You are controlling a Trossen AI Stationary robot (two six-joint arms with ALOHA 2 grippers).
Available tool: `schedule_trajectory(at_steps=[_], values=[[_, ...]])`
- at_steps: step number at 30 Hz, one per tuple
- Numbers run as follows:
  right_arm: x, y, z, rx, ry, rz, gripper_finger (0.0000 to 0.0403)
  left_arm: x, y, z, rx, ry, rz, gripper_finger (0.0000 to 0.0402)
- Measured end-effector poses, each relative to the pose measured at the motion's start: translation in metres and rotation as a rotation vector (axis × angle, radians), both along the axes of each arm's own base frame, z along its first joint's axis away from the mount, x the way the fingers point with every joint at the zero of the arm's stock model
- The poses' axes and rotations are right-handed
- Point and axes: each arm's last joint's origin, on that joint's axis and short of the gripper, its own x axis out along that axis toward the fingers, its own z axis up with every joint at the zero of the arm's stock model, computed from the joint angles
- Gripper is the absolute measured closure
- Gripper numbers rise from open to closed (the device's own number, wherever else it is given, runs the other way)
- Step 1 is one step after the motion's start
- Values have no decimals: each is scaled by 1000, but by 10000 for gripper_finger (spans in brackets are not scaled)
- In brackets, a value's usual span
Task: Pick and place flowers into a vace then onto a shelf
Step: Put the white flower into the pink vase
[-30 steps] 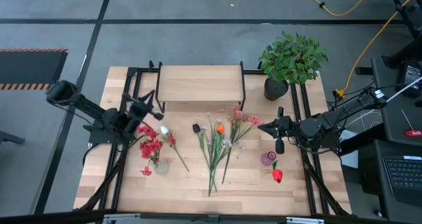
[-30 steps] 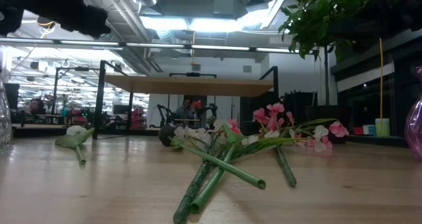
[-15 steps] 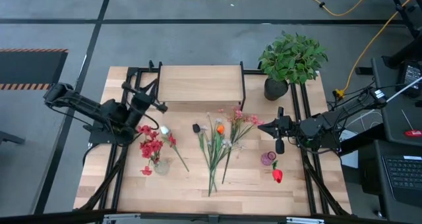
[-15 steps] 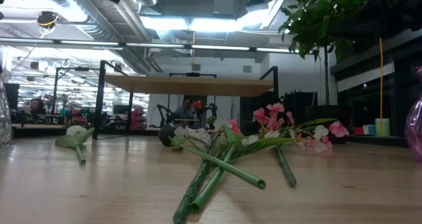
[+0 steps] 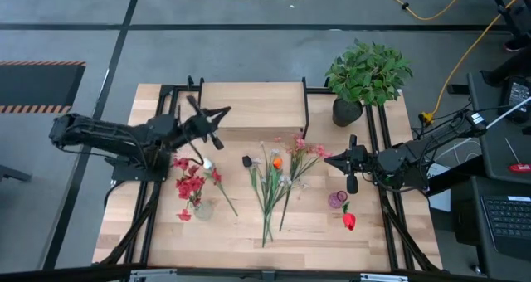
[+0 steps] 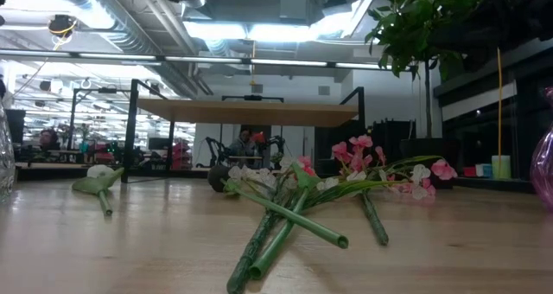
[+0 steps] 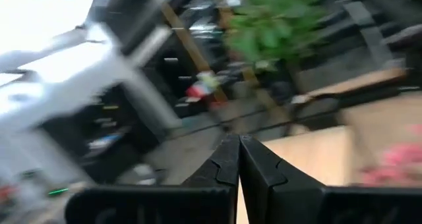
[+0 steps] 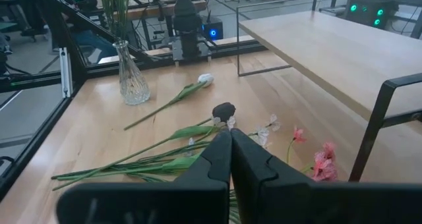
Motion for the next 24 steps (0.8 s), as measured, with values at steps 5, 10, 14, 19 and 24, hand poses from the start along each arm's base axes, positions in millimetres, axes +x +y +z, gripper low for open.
schedule_trajectory(at_steps=[5, 10, 14, 19, 24], values=[[1, 0, 4, 12, -41, 1, 395, -2, 28, 8, -107, -36, -109, 400], [2, 1, 13, -63, -114, 17, 395, -4, 41, -1, -193, 24, -186, 400], [3, 1, 24, -94, -130, 20, 395, 0, 45, -14, -260, 121, -333, 400], [7, 3, 57, -147, -148, 24, 395, 13, 57, -26, -346, 137, -350, 400], [16, 6, 84, -150, -54, -25, 395, 24, 65, -42, -395, 195, -341, 400]])
